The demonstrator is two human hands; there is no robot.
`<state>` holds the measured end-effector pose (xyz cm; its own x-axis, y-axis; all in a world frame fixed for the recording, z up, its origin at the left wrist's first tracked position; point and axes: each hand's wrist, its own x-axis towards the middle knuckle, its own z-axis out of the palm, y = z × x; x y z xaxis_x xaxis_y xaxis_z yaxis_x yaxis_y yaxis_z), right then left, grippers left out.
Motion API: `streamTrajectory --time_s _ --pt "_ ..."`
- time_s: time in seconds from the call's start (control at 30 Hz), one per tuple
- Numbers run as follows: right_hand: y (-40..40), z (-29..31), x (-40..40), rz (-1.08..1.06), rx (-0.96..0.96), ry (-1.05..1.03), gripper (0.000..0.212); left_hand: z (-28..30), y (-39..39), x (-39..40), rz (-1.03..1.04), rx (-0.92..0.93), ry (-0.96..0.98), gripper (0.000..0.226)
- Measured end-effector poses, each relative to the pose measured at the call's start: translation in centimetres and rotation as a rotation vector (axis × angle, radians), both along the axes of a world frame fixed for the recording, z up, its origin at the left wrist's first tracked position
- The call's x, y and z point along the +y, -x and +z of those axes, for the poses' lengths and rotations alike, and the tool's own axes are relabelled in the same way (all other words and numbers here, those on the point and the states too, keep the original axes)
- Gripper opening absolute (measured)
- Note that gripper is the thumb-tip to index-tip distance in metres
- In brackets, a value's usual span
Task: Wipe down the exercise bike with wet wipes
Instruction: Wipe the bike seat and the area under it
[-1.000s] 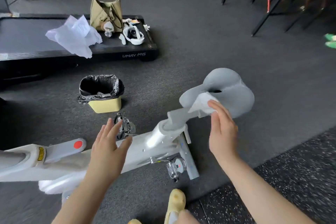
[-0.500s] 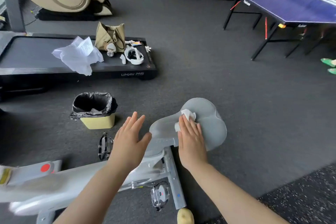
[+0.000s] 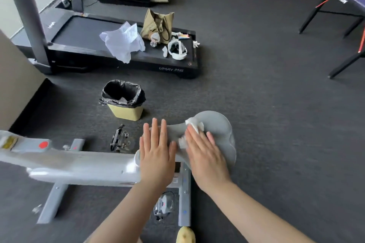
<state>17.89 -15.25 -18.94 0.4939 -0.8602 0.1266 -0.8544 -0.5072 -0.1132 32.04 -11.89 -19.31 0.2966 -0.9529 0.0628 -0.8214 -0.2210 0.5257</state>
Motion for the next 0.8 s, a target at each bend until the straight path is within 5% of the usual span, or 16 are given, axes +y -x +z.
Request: streamTrajectory --time_s 0.2,0.4,0.53,0.8 --pt "4.6 -0.1 1.3 -0.292 -0.204 -0.058 0.054 -0.6 0.6 0.1 -0.014 -0.111 -0.019 0.065" --pt "5.5 2.1 0.0 -0.049 -0.13 -0.145 0.046 -1.0 0.1 0.0 -0.043 -0.172 -0.011 0.063" --pt "8.7 3.0 -1.3 -0.322 -0.292 -0.129 0.035 -1.6 -0.1 -0.1 -0.046 -0.2 0.018 0.062" --pt "6.9 1.1 -1.0 0.206 -0.196 -0.166 0.058 -0.4 2.1 -0.5 0.123 -0.045 -0.038 0.077"
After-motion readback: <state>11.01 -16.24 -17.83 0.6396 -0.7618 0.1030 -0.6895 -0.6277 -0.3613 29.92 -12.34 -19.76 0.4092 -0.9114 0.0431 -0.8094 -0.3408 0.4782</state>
